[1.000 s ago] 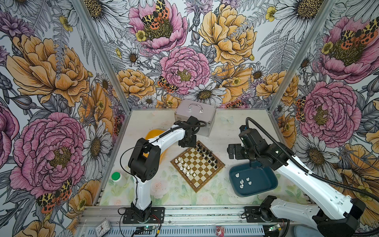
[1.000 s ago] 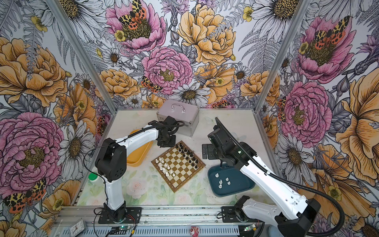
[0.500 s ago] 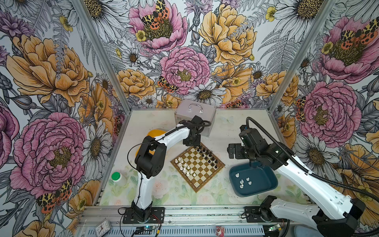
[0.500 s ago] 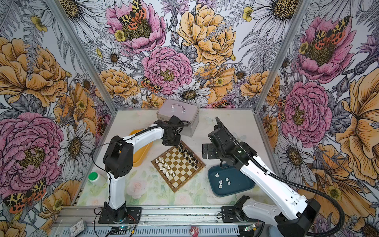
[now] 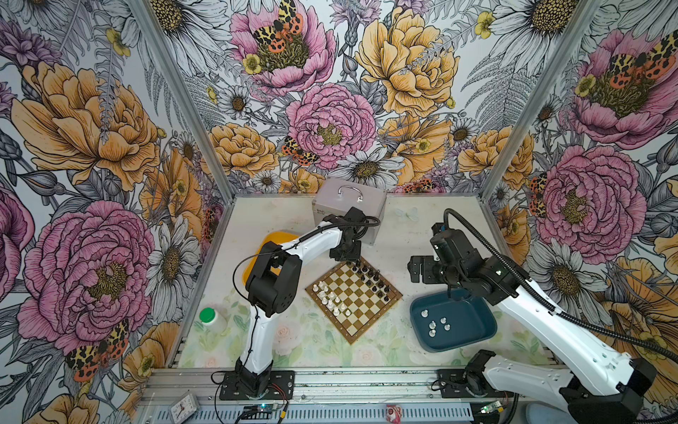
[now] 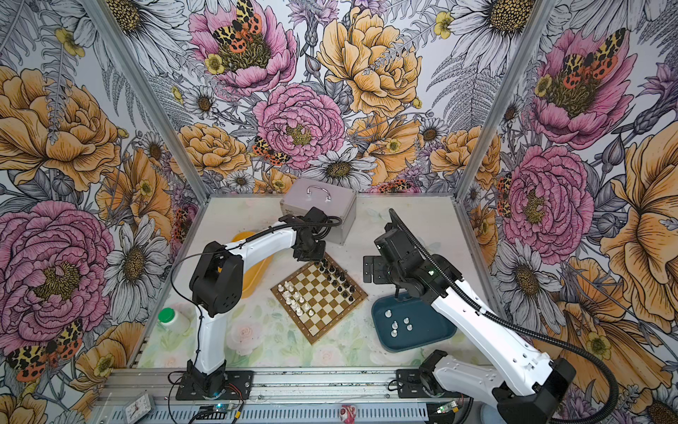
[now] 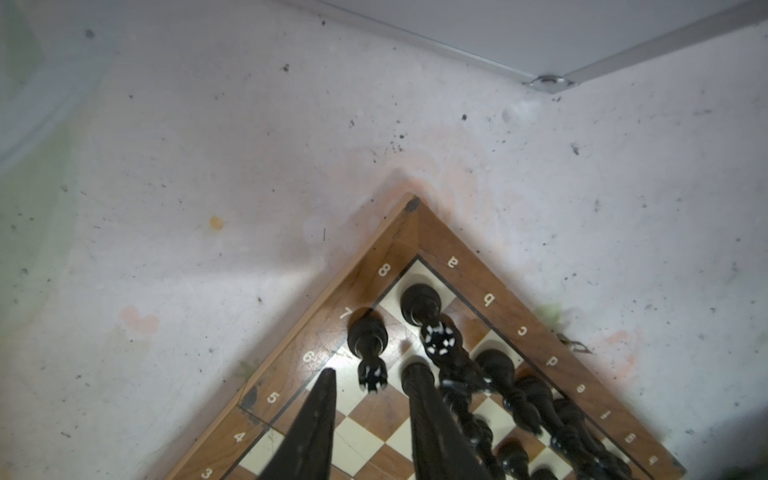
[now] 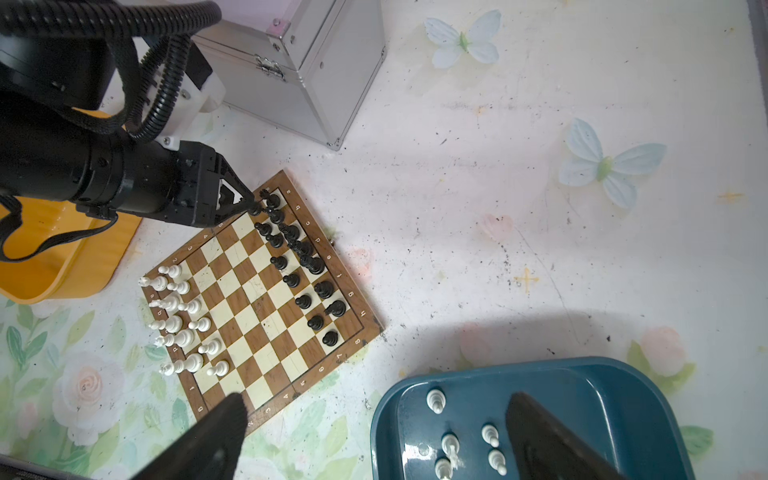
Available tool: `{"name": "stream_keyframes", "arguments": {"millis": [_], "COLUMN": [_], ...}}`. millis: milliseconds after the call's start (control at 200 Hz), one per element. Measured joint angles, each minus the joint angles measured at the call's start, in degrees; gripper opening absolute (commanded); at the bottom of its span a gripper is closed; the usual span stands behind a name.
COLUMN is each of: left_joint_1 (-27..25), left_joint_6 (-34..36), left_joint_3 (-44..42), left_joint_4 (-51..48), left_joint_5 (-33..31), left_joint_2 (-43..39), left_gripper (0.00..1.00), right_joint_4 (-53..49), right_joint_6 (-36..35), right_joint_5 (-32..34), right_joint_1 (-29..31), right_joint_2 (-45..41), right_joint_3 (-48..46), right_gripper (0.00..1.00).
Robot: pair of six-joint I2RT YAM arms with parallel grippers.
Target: Set up the chess pieces on the board
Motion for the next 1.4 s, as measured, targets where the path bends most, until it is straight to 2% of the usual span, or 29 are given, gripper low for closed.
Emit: {"name": "stream_keyframes", "arguments": {"millis": [811, 1031, 1181, 1401], "left_joint_1": [0.1, 0.1, 0.1, 0.1], "left_joint_6": [0.4, 0.4, 0.4, 0.6], "left_joint_3": [0.9, 1.0, 1.0, 1.0], "left_joint_4": [0.0, 0.0, 0.0, 0.0], "left_joint_5": [0.0, 0.0, 0.0, 0.0], "left_joint_2": [1.7, 2.5, 2.6, 2.6], "left_gripper": [0.21, 0.17, 0.1, 0.09], "right_joint_4": [0.2, 0.2, 0.2, 0.3], "right_joint_6": [-0.3, -0.7, -0.7, -0.7], "right_joint_5": [0.0, -0.3, -0.5, -0.8], "right_joint_1": [-1.9, -2.5, -3.0, -3.1], "right_joint_2": [0.0, -0.1, -0.7, -1.5], "right_joint_3": [0.0, 0.0, -0.2, -0.6], "right_gripper": [1.0, 0.99, 1.0, 1.0]}}
